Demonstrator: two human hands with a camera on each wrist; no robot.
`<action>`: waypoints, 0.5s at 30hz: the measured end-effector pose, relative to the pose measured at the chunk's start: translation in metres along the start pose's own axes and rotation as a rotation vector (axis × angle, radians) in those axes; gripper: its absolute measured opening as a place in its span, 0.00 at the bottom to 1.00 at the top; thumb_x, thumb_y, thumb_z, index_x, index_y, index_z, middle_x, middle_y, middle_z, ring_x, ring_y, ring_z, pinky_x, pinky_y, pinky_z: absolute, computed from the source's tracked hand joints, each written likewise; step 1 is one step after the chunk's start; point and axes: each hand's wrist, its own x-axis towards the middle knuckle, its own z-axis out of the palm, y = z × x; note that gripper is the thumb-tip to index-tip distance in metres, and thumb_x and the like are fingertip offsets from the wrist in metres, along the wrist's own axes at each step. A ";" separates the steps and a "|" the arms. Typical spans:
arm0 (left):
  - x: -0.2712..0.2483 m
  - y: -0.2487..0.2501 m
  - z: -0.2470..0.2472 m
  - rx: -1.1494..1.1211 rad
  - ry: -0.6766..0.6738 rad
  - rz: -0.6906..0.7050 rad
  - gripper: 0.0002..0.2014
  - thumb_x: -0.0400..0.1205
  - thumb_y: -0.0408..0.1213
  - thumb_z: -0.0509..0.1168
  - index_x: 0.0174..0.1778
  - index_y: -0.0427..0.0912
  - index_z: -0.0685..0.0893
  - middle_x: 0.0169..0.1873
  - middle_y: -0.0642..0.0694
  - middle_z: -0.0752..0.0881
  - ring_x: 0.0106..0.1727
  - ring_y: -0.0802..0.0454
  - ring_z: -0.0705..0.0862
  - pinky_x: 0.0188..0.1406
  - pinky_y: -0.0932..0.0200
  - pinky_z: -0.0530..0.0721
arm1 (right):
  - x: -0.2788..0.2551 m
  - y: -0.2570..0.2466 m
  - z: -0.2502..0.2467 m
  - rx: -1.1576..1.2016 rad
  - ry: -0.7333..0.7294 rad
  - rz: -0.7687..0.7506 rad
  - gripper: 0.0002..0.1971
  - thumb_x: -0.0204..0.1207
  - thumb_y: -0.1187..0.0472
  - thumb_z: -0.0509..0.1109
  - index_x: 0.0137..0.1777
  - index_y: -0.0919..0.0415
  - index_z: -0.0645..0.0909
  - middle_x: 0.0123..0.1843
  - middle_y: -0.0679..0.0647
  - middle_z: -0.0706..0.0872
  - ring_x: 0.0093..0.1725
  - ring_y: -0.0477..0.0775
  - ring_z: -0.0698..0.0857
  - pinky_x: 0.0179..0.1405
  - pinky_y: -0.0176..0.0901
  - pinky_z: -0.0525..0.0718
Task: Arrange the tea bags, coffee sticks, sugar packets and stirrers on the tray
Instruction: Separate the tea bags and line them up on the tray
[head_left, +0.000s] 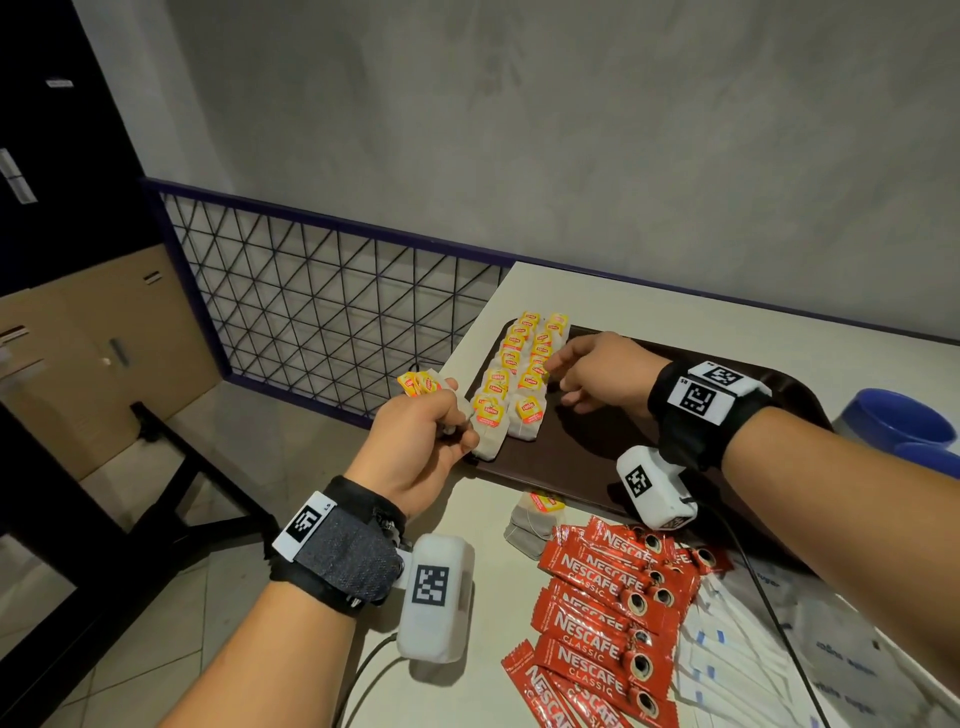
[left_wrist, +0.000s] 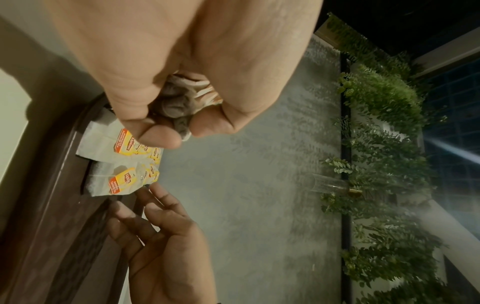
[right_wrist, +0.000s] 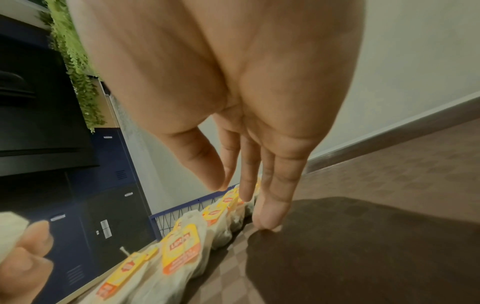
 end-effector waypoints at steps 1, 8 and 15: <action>0.000 0.000 0.000 0.000 -0.005 0.000 0.17 0.80 0.16 0.53 0.60 0.30 0.80 0.43 0.39 0.70 0.39 0.45 0.68 0.35 0.55 0.75 | -0.003 0.000 0.000 0.000 -0.004 -0.008 0.16 0.83 0.77 0.63 0.56 0.57 0.85 0.64 0.63 0.88 0.47 0.57 0.85 0.60 0.54 0.89; -0.004 0.001 0.001 0.059 -0.103 0.011 0.14 0.79 0.16 0.55 0.32 0.36 0.74 0.33 0.41 0.71 0.38 0.41 0.75 0.30 0.57 0.81 | -0.039 -0.007 -0.007 -0.077 0.115 -0.155 0.13 0.81 0.70 0.71 0.59 0.54 0.86 0.60 0.56 0.88 0.56 0.58 0.90 0.57 0.53 0.92; -0.006 -0.004 0.001 0.096 -0.317 -0.064 0.17 0.70 0.23 0.63 0.55 0.28 0.78 0.45 0.32 0.75 0.33 0.45 0.79 0.28 0.57 0.80 | -0.092 -0.017 0.006 0.212 0.057 -0.305 0.11 0.81 0.63 0.77 0.62 0.55 0.87 0.56 0.59 0.92 0.50 0.59 0.94 0.53 0.54 0.94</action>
